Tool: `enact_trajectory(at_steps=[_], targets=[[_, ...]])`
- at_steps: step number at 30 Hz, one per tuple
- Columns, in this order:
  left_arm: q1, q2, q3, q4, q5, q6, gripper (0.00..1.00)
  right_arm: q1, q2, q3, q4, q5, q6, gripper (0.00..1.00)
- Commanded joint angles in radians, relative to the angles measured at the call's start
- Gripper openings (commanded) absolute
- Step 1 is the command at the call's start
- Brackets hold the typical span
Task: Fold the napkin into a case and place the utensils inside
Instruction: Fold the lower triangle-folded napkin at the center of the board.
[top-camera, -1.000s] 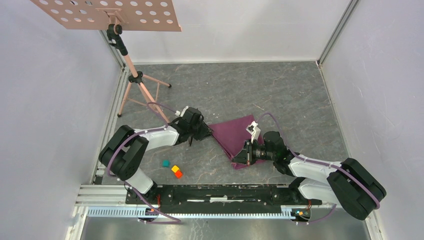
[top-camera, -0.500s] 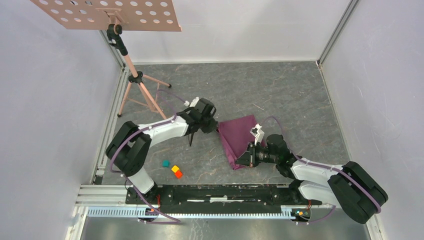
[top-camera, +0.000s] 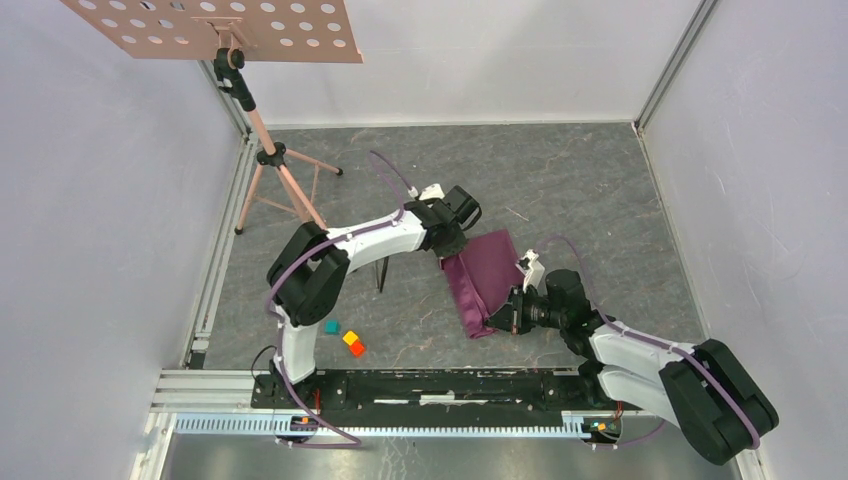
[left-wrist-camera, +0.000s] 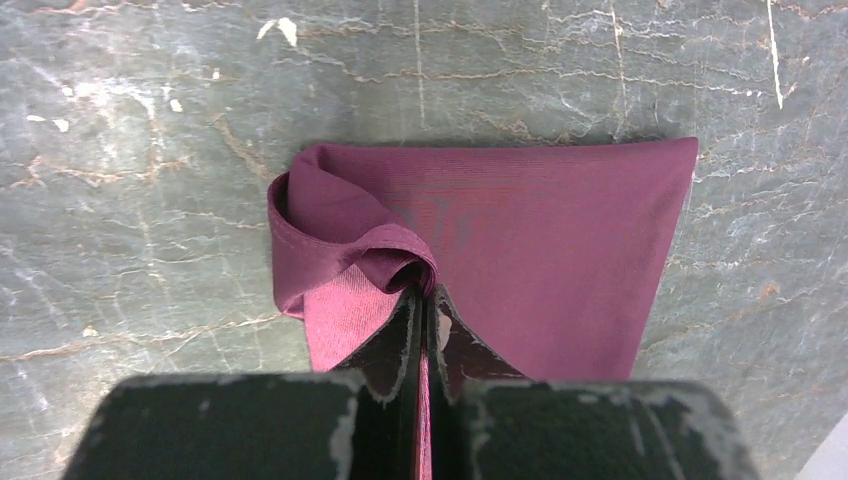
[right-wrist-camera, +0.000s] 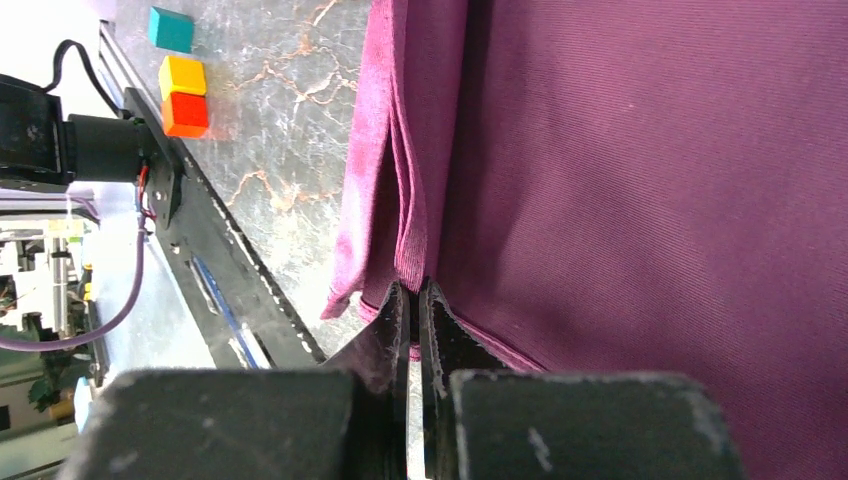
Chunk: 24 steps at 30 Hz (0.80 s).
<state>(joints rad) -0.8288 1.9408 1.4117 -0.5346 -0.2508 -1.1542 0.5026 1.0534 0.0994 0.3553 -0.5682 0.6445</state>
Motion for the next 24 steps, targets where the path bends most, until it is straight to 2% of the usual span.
enact_trajectory(at_steps=[1,17,19,24], targets=[[-0.021,0.051,0.103,-0.078,-0.068,0.053,0.02,-0.015,-0.006,-0.02,-0.024,-0.021,-0.064,0.0],[-0.047,0.182,0.256,-0.112,-0.053,0.079,0.02,-0.027,-0.089,-0.007,-0.076,0.022,-0.108,0.01],[-0.047,0.195,0.269,-0.113,-0.052,0.08,0.02,-0.029,-0.108,0.017,-0.116,0.046,-0.131,0.05],[-0.047,0.207,0.279,-0.114,-0.051,0.085,0.02,-0.036,-0.134,0.055,-0.193,0.105,-0.156,0.24]])
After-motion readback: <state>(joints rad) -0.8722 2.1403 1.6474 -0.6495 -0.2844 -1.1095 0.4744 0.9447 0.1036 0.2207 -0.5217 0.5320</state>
